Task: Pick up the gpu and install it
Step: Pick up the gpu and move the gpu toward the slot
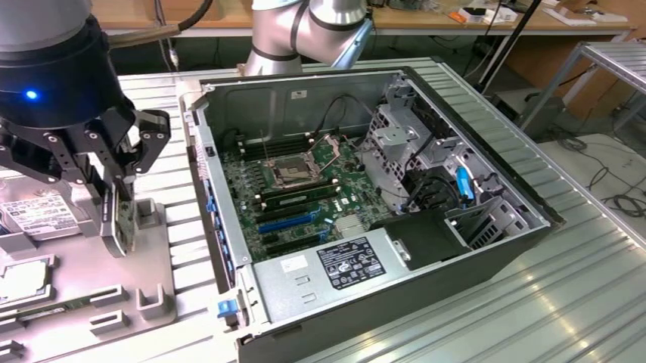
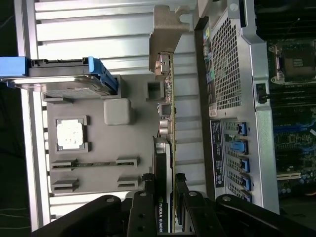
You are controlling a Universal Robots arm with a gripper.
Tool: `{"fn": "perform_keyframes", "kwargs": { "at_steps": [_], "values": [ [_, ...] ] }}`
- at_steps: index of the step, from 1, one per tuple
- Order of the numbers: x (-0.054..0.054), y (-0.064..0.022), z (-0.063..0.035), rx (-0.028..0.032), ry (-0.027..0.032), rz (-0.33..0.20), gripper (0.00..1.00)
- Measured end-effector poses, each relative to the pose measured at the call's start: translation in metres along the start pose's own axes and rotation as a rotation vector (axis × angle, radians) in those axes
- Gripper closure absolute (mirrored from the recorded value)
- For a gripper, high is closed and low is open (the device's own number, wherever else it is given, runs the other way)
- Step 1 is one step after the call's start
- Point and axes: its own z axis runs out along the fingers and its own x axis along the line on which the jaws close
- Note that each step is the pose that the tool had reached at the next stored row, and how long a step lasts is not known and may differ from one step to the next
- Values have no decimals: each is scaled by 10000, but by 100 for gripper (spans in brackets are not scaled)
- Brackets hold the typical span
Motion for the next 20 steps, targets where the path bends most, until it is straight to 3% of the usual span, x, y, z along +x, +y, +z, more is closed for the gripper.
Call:
{"fn": "perform_keyframes", "kwargs": {
  "at_steps": [5,20],
  "values": [
    [-2,6,-89,0,0,0,73],
    [-5,12,-180,-1,0,0,73]
  ]
}}
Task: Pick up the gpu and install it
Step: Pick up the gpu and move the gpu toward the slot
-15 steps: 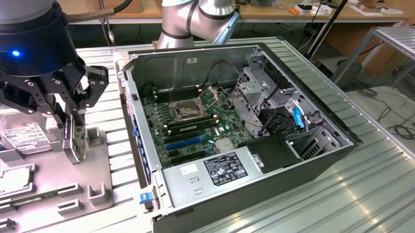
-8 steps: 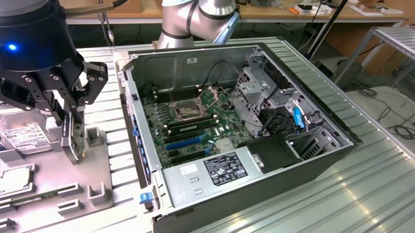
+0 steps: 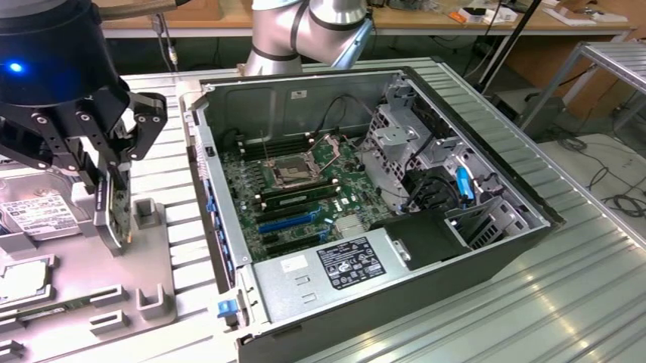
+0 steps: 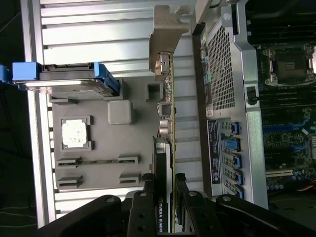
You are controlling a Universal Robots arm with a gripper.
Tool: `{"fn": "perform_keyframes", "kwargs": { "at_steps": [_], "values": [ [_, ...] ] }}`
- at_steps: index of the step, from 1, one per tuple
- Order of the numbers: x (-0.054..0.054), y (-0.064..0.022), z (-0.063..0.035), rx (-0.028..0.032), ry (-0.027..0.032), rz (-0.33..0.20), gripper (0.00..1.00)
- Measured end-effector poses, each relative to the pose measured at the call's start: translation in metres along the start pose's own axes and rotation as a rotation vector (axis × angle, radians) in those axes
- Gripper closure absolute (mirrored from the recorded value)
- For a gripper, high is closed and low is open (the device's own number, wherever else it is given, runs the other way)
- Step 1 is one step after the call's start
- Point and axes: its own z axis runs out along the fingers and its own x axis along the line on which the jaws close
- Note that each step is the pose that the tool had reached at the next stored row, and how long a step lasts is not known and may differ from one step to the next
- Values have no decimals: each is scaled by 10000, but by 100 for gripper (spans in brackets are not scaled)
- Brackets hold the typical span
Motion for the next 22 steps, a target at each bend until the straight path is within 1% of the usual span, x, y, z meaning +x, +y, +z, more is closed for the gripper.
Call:
{"fn": "perform_keyframes", "kwargs": {
  "at_steps": [10,19,22],
  "values": [
    [-1,2,-36,1,1,0,73],
    [-2,6,-88,1,1,0,73],
    [-4,9,-136,1,1,0,73]
  ]
}}
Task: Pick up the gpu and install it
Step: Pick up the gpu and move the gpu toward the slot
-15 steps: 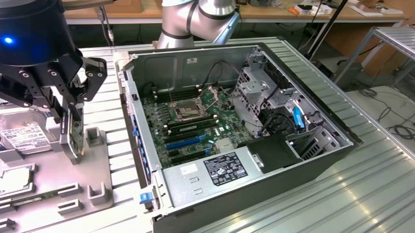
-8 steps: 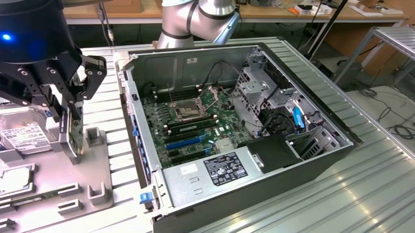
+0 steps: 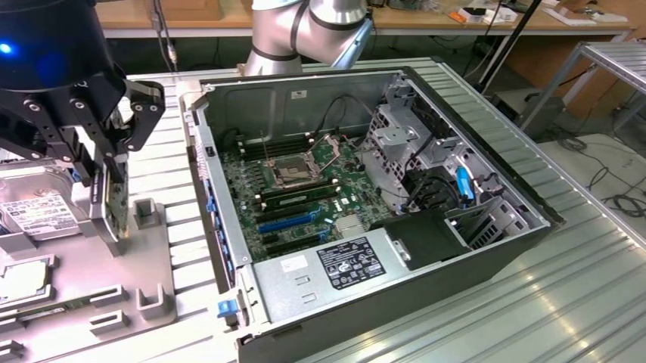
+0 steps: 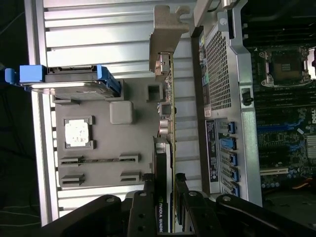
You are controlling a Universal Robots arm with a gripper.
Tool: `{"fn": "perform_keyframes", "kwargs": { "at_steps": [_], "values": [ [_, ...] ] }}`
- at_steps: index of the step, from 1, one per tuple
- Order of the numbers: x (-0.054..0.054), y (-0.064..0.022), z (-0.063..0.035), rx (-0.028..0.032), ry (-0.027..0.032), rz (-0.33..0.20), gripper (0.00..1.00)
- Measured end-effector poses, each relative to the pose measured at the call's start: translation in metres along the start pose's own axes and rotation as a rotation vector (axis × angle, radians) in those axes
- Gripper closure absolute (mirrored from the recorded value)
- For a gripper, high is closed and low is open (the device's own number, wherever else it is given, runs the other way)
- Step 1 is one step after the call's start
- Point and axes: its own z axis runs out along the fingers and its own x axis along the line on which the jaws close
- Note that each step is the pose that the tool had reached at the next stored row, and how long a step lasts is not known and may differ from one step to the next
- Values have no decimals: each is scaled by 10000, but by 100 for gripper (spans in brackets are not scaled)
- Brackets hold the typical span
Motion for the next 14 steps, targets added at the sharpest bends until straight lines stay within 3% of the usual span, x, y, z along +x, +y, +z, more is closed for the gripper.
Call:
{"fn": "perform_keyframes", "kwargs": {
  "at_steps": [14],
  "values": [
    [-8,19,-278,0,0,0,73]
  ]
}}
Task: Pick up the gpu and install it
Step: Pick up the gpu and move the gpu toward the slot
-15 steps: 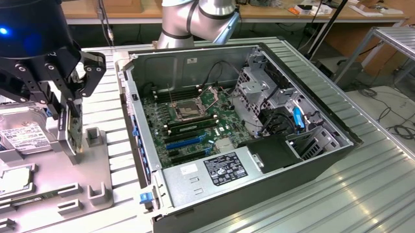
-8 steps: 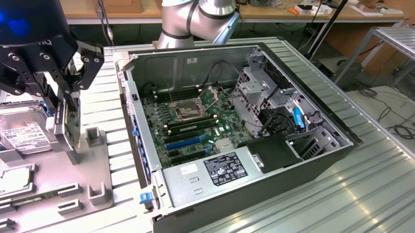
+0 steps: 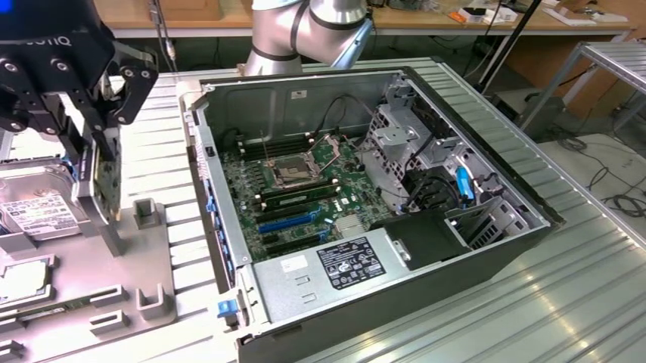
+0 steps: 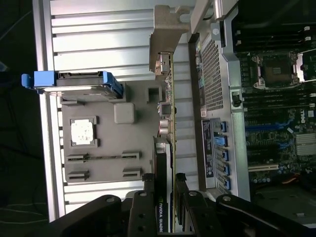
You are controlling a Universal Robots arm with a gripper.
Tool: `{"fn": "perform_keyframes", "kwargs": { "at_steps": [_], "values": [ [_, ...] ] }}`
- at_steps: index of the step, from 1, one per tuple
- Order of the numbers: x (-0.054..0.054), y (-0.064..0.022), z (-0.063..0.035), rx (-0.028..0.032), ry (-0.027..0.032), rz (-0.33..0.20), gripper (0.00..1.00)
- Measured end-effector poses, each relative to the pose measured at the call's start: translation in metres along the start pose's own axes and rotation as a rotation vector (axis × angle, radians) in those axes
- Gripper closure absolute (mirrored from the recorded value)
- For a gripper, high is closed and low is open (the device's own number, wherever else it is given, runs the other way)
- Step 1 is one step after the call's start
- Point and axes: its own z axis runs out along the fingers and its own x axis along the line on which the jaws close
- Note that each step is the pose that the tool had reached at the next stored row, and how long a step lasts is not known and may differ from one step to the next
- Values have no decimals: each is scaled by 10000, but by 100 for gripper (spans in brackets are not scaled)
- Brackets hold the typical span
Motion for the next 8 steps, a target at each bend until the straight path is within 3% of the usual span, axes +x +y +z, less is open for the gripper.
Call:
{"fn": "perform_keyframes", "kwargs": {
  "at_steps": [8],
  "values": [
    [-4,11,-168,0,0,0,73]
  ]
}}
